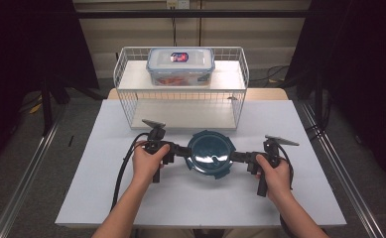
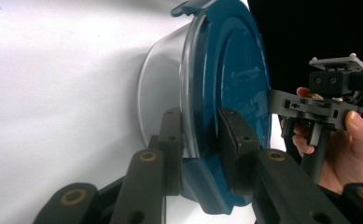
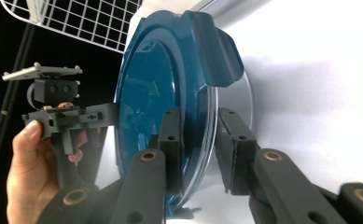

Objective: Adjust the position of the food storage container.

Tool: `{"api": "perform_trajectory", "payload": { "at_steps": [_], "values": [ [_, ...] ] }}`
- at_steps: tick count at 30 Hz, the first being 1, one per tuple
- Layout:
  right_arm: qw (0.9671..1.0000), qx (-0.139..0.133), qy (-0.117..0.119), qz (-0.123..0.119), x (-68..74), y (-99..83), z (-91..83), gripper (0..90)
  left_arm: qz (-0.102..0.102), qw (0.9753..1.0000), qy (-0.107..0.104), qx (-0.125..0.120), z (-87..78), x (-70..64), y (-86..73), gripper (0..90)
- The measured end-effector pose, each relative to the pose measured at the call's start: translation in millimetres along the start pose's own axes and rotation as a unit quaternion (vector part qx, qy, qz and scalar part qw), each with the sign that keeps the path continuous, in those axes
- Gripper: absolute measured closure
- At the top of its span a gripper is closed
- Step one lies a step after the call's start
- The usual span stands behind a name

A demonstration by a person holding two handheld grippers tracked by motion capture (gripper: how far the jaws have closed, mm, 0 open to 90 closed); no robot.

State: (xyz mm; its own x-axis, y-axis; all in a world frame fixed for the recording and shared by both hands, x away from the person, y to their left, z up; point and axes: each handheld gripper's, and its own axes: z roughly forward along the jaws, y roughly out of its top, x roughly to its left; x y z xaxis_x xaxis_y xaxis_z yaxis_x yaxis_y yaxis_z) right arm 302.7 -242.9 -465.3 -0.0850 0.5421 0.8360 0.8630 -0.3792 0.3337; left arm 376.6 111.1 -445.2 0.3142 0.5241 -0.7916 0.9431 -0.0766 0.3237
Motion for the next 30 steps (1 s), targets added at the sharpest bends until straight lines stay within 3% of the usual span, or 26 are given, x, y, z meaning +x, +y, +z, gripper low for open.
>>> {"api": "perform_trajectory", "payload": {
  "at_steps": [5,11,15,17,23,30],
  "values": [
    [0.9999,-0.004,0.01,0.001,4.7,-0.3,2.8,75.9,0.002,0.9999,0.013,-0.009,-8.1,-3.7,0.0,74.4],
    [0.9997,-0.008,0.024,-0.001,11.2,0.6,4.0,76.1,0.003,0.9996,0.009,-0.028,-16.3,-6.0,-0.6,74.7],
    [0.9995,-0.007,0.029,-0.011,16.6,2.4,2.9,76.1,-0.002,0.9995,0.007,-0.032,-20.7,-8.7,-1.0,74.9],
    [0.9994,-0.008,0.031,-0.015,18.9,3.2,3.2,76.1,0.005,0.9996,0.007,-0.028,-24.5,-10.2,-0.3,74.9],
    [0.9991,-0.005,0.038,-0.018,24.9,5.9,3.4,76.1,0.012,0.999,0.022,-0.038,-32.3,-20.9,2.4,75.0],
    [0.9985,-0.006,0.049,-0.024,39.0,13.1,-1.1,76.1,0.016,0.9985,0.021,-0.048,-44.2,-34.4,7.9,75.0]
  ]
}}
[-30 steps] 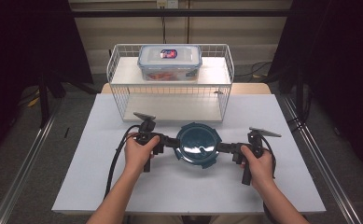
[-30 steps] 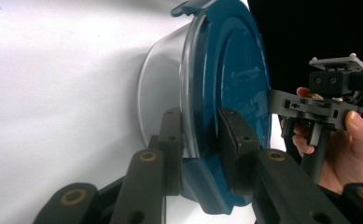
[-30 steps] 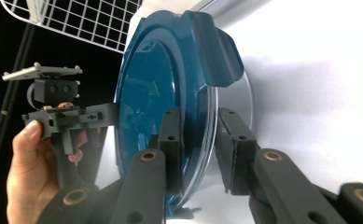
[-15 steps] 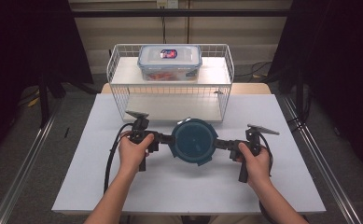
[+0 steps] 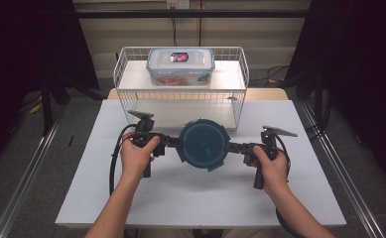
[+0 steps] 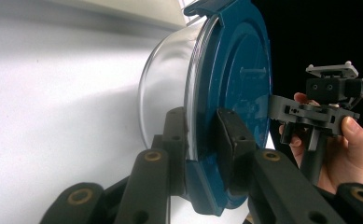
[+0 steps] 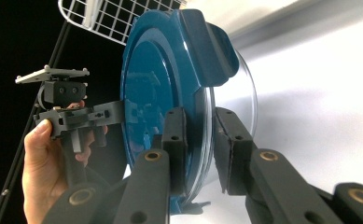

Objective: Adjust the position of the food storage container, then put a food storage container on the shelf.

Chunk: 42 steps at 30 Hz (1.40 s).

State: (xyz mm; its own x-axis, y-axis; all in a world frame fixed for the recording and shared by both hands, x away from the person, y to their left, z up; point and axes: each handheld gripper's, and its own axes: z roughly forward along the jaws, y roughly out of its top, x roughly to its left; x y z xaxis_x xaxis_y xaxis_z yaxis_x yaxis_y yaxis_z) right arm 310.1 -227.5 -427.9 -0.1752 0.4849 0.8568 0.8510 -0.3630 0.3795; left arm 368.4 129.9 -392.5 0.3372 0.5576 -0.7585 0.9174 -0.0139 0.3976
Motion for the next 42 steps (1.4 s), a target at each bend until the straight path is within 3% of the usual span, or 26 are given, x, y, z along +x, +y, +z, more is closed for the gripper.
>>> {"api": "perform_trajectory", "payload": {
  "at_steps": [10,18,25,42],
  "values": [
    [0.9999,-0.002,0.01,-0.011,25.3,12.9,-4.9,76.2,0.015,0.9998,0.008,-0.013,-20.6,-23.8,13.2,75.0],
    [0.9998,-0.003,0.01,-0.015,42.6,23.4,-9.4,76.2,0.006,0.9999,0.0,-0.015,-30.4,-33.9,21.4,75.1],
    [0.9997,-0.006,0.017,-0.017,51.7,30.5,-9.5,76.1,0.01,0.9997,0.005,-0.022,-39.5,-43.5,28.9,75.0],
    [0.9992,-0.011,0.023,-0.031,74.8,47.0,-6.0,76.0,0.011,0.999,-0.004,-0.042,-57.5,-49.9,40.5,75.1]
  ]
}}
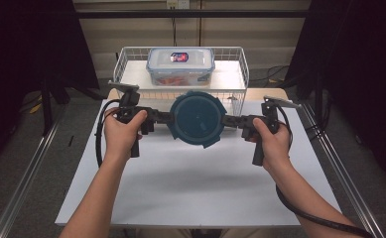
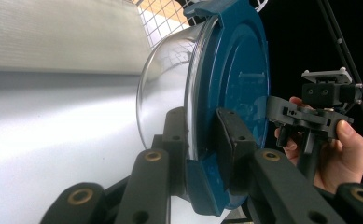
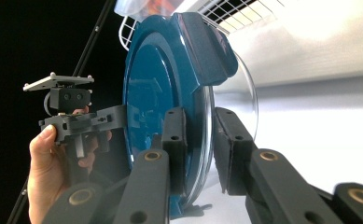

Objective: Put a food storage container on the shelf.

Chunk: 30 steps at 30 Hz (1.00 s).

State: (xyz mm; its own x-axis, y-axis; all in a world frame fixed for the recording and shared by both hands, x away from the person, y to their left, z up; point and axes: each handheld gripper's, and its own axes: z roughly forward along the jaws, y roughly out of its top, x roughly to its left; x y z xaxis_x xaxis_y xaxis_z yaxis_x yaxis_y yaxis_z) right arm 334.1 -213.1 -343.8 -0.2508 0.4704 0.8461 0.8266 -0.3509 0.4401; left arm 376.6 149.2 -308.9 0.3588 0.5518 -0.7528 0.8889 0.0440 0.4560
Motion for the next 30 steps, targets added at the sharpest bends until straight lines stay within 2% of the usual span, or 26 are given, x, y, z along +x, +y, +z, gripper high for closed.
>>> {"api": "perform_trajectory", "payload": {
  "at_steps": [8,19,30],
  "values": [
    [1.0,-0.002,0.007,-0.003,15.4,14.0,2.5,76.1,0.001,0.9999,0.002,-0.014,-10.9,-9.2,11.6,75.0],
    [0.9994,-0.024,0.019,-0.019,41.6,37.6,3.2,76.1,0.005,0.9991,-0.015,-0.04,-25.8,-19.7,31.0,75.0],
    [0.9983,-0.039,0.037,-0.022,57.5,50.5,5.9,76.2,0.014,0.9981,-0.014,-0.058,-42.4,-34.6,45.5,75.0]
  ]
}}
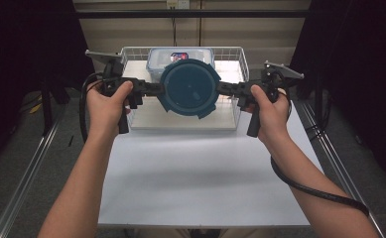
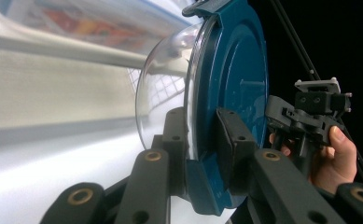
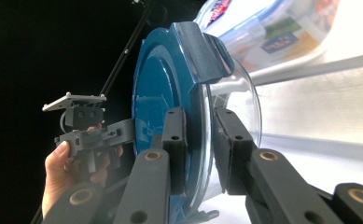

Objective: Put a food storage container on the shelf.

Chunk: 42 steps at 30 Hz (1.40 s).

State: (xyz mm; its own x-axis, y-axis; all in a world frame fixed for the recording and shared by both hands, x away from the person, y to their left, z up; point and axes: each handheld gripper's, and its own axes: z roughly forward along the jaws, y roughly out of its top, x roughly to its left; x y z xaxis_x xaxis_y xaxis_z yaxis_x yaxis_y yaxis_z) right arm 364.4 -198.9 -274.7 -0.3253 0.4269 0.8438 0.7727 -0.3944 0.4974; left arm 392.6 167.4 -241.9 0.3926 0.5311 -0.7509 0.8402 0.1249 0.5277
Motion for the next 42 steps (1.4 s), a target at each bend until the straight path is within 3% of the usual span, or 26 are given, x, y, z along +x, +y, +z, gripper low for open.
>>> {"api": "perform_trajectory", "payload": {
  "at_steps": [11,19,25,34,38,40,42],
  "values": [
    [0.9999,-0.012,0.009,-0.008,21.0,19.3,10.0,76.1,0.002,0.9997,0.0,-0.026,-13.1,-12.3,19.8,75.1],
    [0.9996,-0.026,0.009,-0.008,25.9,40.6,18.0,76.1,-0.001,0.9993,-0.007,-0.036,-10.8,-13.5,42.1,75.0],
    [0.999,-0.043,0.012,0.005,24.4,62.7,30.3,76.1,-0.017,0.9987,-0.012,-0.046,-4.6,-10.4,63.7,74.9],
    [0.9979,-0.059,-0.002,0.025,18.1,96.6,54.9,76.2,-0.042,0.9981,-0.008,-0.044,9.4,8.0,100.2,74.9],
    [0.9972,-0.064,-0.009,0.038,9.3,106.9,71.0,76.1,-0.061,0.997,-0.003,-0.047,14.3,18.5,110.8,74.6],
    [0.9963,-0.069,-0.008,0.051,4.9,110.5,77.6,76.0,-0.075,0.9959,-0.013,-0.049,16.6,23.5,115.0,73.8],
    [0.9958,-0.073,-0.008,0.056,2.3,114.3,81.4,76.0,-0.078,0.9956,-0.009,-0.051,18.8,25.3,118.6,73.7]
  ]
}}
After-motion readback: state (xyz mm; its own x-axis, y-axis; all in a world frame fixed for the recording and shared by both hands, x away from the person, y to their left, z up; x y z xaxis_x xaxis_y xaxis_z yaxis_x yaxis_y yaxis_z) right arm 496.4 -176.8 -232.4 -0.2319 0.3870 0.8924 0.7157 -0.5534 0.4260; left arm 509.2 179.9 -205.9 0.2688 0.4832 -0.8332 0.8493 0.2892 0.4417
